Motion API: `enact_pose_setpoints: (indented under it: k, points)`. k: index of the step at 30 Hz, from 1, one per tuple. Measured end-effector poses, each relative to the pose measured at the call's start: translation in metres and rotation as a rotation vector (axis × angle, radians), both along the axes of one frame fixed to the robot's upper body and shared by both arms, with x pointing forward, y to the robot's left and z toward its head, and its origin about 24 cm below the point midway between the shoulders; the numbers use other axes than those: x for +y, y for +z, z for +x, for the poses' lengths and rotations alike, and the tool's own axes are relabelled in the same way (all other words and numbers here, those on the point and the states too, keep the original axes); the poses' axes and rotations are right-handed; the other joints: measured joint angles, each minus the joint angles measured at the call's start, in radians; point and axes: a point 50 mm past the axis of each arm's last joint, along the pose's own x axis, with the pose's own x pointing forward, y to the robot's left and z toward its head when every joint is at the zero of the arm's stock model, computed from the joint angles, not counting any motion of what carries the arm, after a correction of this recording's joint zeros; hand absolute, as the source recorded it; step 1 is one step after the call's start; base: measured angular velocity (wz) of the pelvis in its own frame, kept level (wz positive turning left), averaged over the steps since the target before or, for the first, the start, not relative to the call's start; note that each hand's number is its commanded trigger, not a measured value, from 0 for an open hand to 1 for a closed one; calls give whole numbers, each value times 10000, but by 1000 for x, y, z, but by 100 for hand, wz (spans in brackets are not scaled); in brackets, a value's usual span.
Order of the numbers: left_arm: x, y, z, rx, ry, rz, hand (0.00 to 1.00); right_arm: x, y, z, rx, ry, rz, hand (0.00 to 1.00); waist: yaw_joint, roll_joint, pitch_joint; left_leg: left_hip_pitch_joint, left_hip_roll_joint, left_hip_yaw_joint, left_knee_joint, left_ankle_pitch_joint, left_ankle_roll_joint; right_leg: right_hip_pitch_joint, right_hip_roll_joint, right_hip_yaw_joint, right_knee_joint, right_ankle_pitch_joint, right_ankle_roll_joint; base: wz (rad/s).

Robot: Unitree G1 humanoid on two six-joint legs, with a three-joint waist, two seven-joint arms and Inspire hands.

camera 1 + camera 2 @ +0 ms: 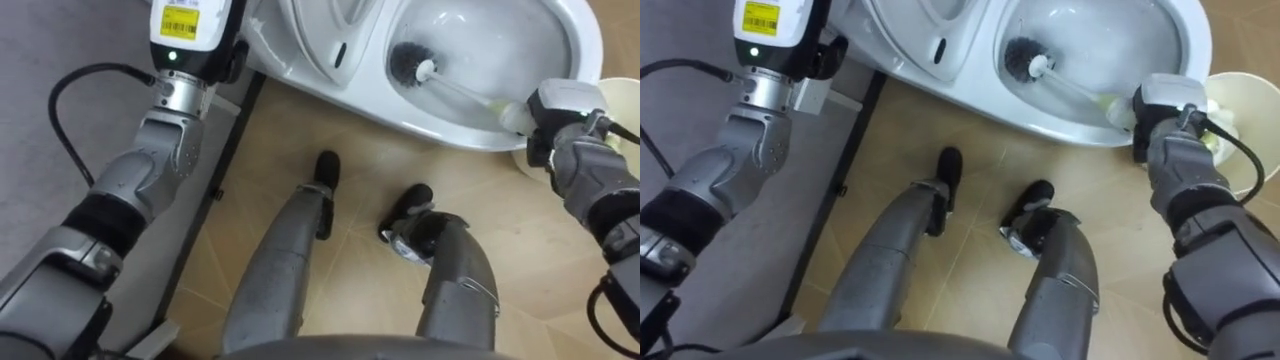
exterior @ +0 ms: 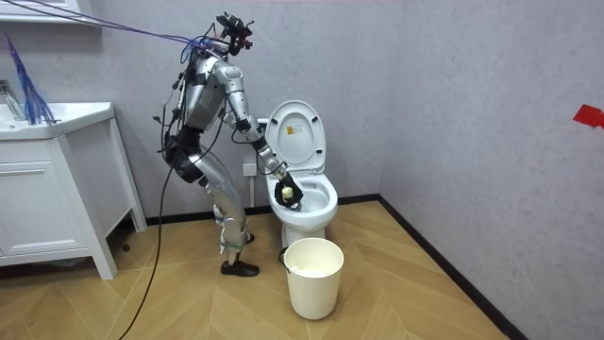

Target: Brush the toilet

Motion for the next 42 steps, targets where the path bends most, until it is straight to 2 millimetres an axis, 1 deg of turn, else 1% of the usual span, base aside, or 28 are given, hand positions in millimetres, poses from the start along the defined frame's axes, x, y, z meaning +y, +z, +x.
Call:
enact_pose_setpoints:
  k: [2, 6, 7, 9, 10, 11, 13, 15, 16, 17, 19, 21, 22, 23, 24, 25, 26, 27, 28, 29, 30, 32, 34, 36, 38, 39, 40, 42]
  points:
    - [-1, -1, 0, 113, -102, 10, 0, -2, 0, -2, 52, 129, -334, 100, 58, 86, -26, 15, 38, 2, 2, -29, -14, 41, 46, -10, -49, -5, 0, 0]
    - [2, -4, -2, 257, -19, 19, 0, 3, -2, -5, 118, 418, -527, 100, -6, 92, -30, 155, 40, -8, -75, -58, -57, 134, 63, 3, -70, -67, 0, 0]
    - [3, -6, -3, 383, 49, -90, 0, 5, -4, -7, 215, 486, -524, 100, -103, 109, -42, 243, 97, 3, -127, -68, -70, 254, 142, -5, -198, -53, 12, -8]
    - [7, -11, -6, 627, 223, -227, 0, 11, -10, -11, 391, 749, -524, 100, -172, 119, -50, 440, 187, 14, -169, -124, -97, 474, 263, -12, -378, -26, 11, -10]
    - [9, -14, -7, 795, 346, -417, 0, 13, -13, -14, 502, 867, -541, 100, -236, 136, -76, 544, 215, 10, -201, -150, -110, 593, 315, -8, -461, -20, 20, -7]
    - [11, -17, -9, 928, 448, -481, 0, 13, -17, -20, 619, 859, -483, 100, -294, 167, -107, 600, 266, 10, -200, -176, -118, 699, 353, -40, -565, 10, 18, -7]
    - [15, -20, -13, 1121, 585, -612, 0, 13, -23, -27, 764, 856, -393, 100, -485, 158, -127, 778, 284, 12, -332, -178, -124, 903, 348, -99, -689, 12, 26, 2]
    - [18, -26, -18, 1363, 699, -818, 0, 17, -31, -38, 987, 1140, -454, 100, -636, 130, -149, 1031, 305, 23, -472, -178, -126, 1158, 415, -104, -850, 20, 54, 3]
    - [21, -29, -20, 1542, 782, -876, 0, 20, -34, -41, 1045, 1207, -365, 100, -743, 47, -205, 1188, 304, 91, -551, -178, -124, 1259, 423, -43, -884, 7, 76, -5]
    - [24, -30, -21, 1657, 828, -894, 0, 19, -39, -48, 1200, 1250, -361, 100, -773, -15, -242, 1317, 304, 139, -563, -187, -106, 1343, 438, -3, -876, -21, 88, -6]
    - [26, -31, -22, 1851, 825, -953, 0, 18, -43, -54, 1396, 1393, -561, 100, -873, -114, -251, 1593, 304, 222, -654, -202, -80, 1580, 365, 6, -895, -57, 100, -2]
    - [29, -37, -25, 2164, 880, -998, 0, 16, -49, -63, 1672, 1381, -537, 100, -989, -152, -262, 1948, 340, 350, -772, -216, -56, 1948, 384, -7, -993, -83, 99, 7]
    - [31, -40, -27, 2371, 975, -1148, 0, 16, -53, -70, 1881, 1405, -570, 100, -1020, -205, -299, 2201, 346, 348, -881, -220, -58, 2206, 468, -29, -1120, -114, 161, 9]
    - [34, -43, -29, 2636, 1064, -1261, 0, 15, -58, -76, 2110, 1434, -678, 100, -1027, -231, -308, 2494, 366, 337, -944, -230, -62, 2546, 482, -100, -1294, -128, 223, 8]
    - [34, -45, -31, 2762, 1103, -1316, 0, 14, -60, -79, 2226, 1436, -720, 100, -1049, -253, -316, 2650, 369, 336, -1021, -236, -61, 2707, 491, -113, -1364, -129, 238, 7]
    - [36, -49, -33, 3060, 1186, -1489, 0, 12, -65, -87, 2471, 1418, -754, 100, -1039, -330, -349, 2953, 352, 337, -1169, -277, -78, 2983, 504, -114, -1428, -171, 290, 5]
    - [39, -55, -37, 3408, 1291, -1472, 0, 12, -69, -95, 2717, 1434, -738, 100, -987, -445, -393, 3249, 320, 341, -1270, -302, -84, 3220, 507, -85, -1450, -228, 316, 0]
    - [41, -58, -40, 3573, 1378, -1483, 0, 11, -71, -98, 2838, 1485, -765, 100, -980, -506, -420, 3372, 315, 342, -1314, -327, -92, 3343, 494, -88, -1478, -252, 329, 0]
    - [46, -66, -48, 3977, 1595, -1512, 0, 11, -75, -105, 3062, 1598, -831, 100, -987, -590, -472, 3643, 312, 331, -1421, -361, -113, 3614, 501, -109, -1575, -311, 391, 5]
    - [51, -74, -56, 4416, 1791, -1481, 0, 10, -78, -112, 3296, 1591, -843, 100, -987, -671, -500, 3919, 303, 331, -1539, -380, -124, 3881, 515, -135, -1661, -357, 428, 8]
    - [53, -78, -59, 4601, 1869, -1453, 0, 9, -80, -116, 3404, 1582, -894, 100, -987, -673, -504, 4028, 315, 302, -1567, -401, -130, 4038, 533, -183, -1750, -358, 431, 15]
    - [54, -84, -66, 4931, 1932, -1419, 0, 3, -86, -130, 3869, 1465, -1108, 100, -992, -583, -546, 4359, 367, 79, -1588, -504, -167, 4671, 727, -459, -2190, -323, 491, 22]
    - [58, -89, -73, 5116, 2159, -1500, 0, 3, -90, -138, 4065, 1360, -1025, 100, -926, -554, -562, 4726, 374, 40, -1748, -539, -167, 5126, 853, -569, -2451, -305, 532, 16]
    - [61, -98, -85, 5502, 2456, -1569, 0, 1, -95, -148, 4356, 1128, -963, 100, -836, -536, -576, 5215, 332, 40, -2071, -538, -166, 5619, 886, -572, -2742, -265, 585, 6]
    - [63, -111, -105, 6172, 2984, -1851, 0, 0, -105, -170, 4896, 471, -681, 100, -794, -468, -656, 5843, 308, 41, -2397, -560, -150, 6311, 911, -740, -3219, -223, 694, 17]
    - [64, -112, -109, 6279, 3092, -1872, 0, 1, -108, -175, 4971, 233, -511, 100, -778, -478, -670, 5985, 306, 41, -2475, -562, -151, 6453, 950, -758, -3325, -217, 723, 16]
    - [66, -116, -118, 6449, 3294, -1999, 0, 4, -113, -182, 5140, -120, -206, 100, -748, -506, -706, 6242, 299, 38, -2631, -560, -153, 6716, 1052, -786, -3534, -202, 765, 11]
    - [68, -122, -131, 6784, 3600, -2160, 0, 8, -117, -192, 5336, -587, 209, 100, -760, -511, -710, 6653, 261, -13, -2795, -574, -171, 7171, 1097, -813, -3781, -192, 817, 13]
